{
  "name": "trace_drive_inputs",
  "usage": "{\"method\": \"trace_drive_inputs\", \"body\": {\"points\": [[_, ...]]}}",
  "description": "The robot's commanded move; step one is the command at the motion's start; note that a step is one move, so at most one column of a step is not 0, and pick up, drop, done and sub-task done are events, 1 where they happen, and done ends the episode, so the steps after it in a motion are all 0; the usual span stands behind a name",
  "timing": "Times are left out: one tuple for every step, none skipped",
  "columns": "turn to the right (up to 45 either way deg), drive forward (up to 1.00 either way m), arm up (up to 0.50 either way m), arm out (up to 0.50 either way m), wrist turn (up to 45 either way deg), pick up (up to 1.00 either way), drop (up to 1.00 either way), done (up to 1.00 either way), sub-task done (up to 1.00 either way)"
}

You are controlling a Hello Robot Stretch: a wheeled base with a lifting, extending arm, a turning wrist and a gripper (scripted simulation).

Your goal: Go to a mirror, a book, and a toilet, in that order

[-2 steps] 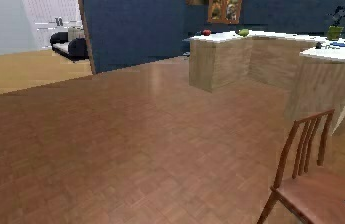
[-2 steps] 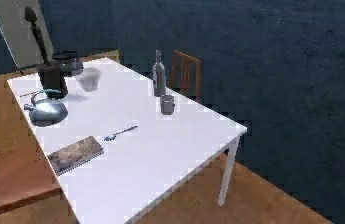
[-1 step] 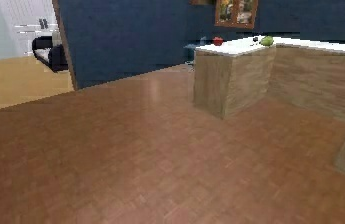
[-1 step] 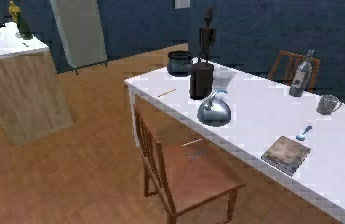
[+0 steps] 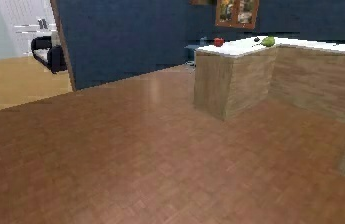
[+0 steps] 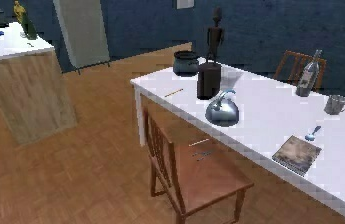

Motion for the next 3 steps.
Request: {"method": "trace_drive_inputs", "body": {"points": [[39.0, 0.0, 0.0, 0.0, 0.0, 0.0, 0.0, 0.0, 0.0], [0.0, 0.2, 0.0, 0.0, 0.0, 0.0, 0.0, 0.0, 0.0], [24.0, 0.0, 0.0, 0.0, 0.0, 0.0, 0.0, 0.0, 0.0]]}}
